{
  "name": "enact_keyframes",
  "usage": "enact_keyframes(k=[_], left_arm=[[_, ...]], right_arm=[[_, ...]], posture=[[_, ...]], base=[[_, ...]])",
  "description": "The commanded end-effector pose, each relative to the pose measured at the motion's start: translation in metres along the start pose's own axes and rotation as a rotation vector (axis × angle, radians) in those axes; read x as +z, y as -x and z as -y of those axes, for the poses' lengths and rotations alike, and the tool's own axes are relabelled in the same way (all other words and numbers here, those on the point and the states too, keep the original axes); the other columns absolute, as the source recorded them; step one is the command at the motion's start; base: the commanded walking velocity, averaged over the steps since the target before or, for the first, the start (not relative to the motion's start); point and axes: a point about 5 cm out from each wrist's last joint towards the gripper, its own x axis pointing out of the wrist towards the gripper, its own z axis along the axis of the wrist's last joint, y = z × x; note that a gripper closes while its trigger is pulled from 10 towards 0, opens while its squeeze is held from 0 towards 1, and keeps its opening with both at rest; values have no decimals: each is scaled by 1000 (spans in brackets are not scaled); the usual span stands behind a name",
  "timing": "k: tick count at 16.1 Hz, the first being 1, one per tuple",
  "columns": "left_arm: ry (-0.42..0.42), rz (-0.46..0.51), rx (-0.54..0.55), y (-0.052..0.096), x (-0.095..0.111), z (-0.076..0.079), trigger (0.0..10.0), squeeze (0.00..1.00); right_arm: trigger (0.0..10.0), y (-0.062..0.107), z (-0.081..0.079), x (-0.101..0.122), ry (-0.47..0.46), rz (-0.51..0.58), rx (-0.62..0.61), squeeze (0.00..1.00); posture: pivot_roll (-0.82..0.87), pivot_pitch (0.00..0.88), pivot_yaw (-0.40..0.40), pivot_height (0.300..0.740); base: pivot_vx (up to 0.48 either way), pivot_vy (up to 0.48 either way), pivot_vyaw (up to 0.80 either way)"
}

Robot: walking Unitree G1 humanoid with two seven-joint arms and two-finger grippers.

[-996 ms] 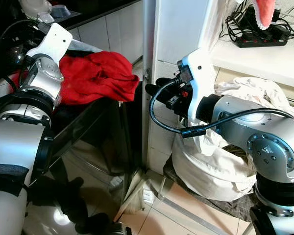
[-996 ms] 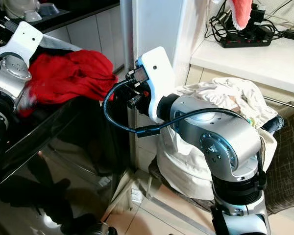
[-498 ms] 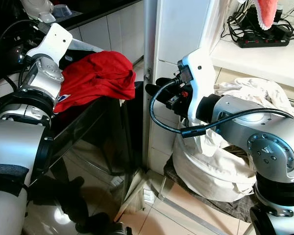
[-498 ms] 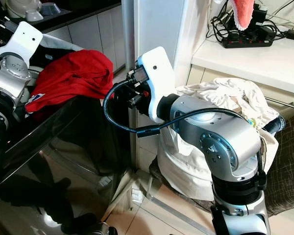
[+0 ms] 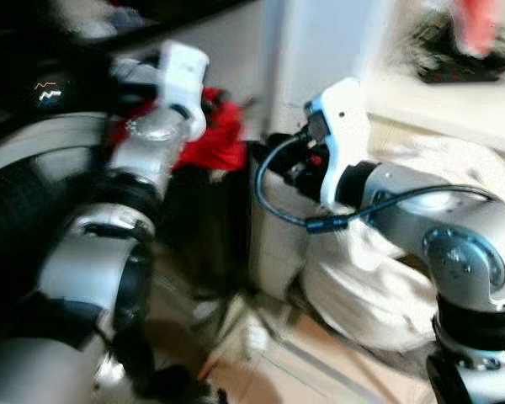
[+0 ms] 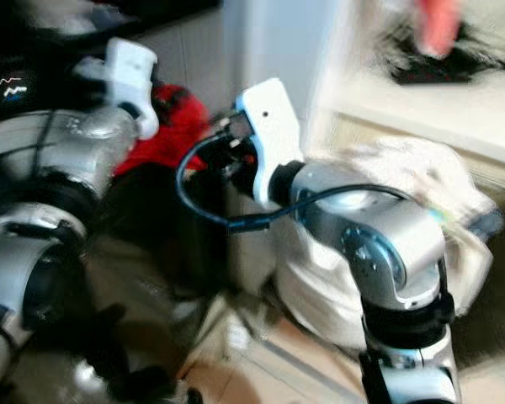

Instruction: Clothes washing

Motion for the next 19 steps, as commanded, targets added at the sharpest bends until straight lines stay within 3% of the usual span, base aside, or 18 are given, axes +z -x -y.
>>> enact_keyframes(k=[1,3,4,5,7,8,19], left_arm=[[38,111,134,2,25,-23,10000,0],[72,255,99,6,53,-31,10000,0],[94,255,9,7,53,-27,10000,0],[68,208,-51,5,45,-20,10000,0],[13,94,-253,2,19,12,10000,0],[7,52,-284,1,13,19,10000,0],[7,52,-284,1,13,19,10000,0]], right_arm=[[10000,4,16,9,-7,57,-93,0],[10000,4,20,12,-12,71,-101,0],[10000,4,20,12,-15,72,-99,0],[10000,4,20,12,-14,69,-95,0],[10000,3,18,8,1,43,-75,0],[10000,4,17,6,15,28,-59,0],[10000,4,17,6,15,28,-59,0]], posture=[[-41,0,34,740],[-29,0,28,740],[-29,0,28,740],[-22,0,24,740],[-21,0,23,740],[-23,0,24,740],[-23,0,24,740]], base=[[0,0,0],[0,0,0],[0,0,0],[0,0,0],[0,0,0],[0,0,0],[0,0,0]])
